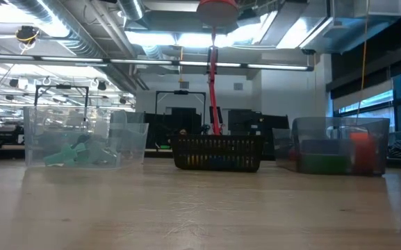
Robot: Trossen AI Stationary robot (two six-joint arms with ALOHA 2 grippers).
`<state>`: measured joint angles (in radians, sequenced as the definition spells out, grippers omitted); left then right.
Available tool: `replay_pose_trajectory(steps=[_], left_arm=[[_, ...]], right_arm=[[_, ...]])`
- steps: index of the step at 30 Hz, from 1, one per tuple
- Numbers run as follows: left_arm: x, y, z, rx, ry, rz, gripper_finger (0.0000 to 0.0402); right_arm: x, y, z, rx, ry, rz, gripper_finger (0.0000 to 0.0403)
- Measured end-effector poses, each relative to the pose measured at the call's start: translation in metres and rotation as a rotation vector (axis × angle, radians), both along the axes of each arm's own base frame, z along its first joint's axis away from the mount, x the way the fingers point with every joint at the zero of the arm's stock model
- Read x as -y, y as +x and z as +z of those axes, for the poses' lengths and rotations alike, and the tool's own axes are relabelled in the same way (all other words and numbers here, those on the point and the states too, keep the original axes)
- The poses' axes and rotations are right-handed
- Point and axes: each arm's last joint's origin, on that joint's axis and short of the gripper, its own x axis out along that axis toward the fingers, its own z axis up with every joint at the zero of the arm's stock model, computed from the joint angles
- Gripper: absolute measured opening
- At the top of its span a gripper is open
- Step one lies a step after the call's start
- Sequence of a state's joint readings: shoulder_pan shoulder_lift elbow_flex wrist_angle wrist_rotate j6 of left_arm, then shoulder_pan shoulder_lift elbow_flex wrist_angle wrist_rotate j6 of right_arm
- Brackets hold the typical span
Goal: Pick and place Stapler, Stapler remover, tape
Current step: Put the purple staple remover into the transparent bin
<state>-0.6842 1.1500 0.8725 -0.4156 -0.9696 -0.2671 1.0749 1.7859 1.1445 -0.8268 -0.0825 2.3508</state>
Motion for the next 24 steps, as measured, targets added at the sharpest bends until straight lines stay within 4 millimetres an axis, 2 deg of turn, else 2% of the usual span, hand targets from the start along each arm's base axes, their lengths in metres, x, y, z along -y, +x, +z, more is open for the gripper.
replay_pose_trajectory(steps=[4,8,18,24], left_arm=[[0.0000,0.0000,0.0000,0.001,-0.003,0.000,0.0125],[0.0000,0.0000,0.0000,0.001,-0.003,0.000,0.0125],[0.0000,0.0000,0.0000,0.001,-0.003,0.000,0.0125],[0.0000,0.0000,0.0000,0.000,-0.002,0.000,0.0125]], right_arm=[[0.0006,0.0000,-0.0012,-0.001,-0.012,0.001,0.0088],[0.0010,-0.0003,-0.0014,-0.004,-0.015,0.001,0.0106],[0.0084,-0.0043,-0.0018,-0.045,-0.091,0.002,0.0110],[0.0071,-0.0056,-0.0014,-0.097,-0.057,0.000,0.0110]])
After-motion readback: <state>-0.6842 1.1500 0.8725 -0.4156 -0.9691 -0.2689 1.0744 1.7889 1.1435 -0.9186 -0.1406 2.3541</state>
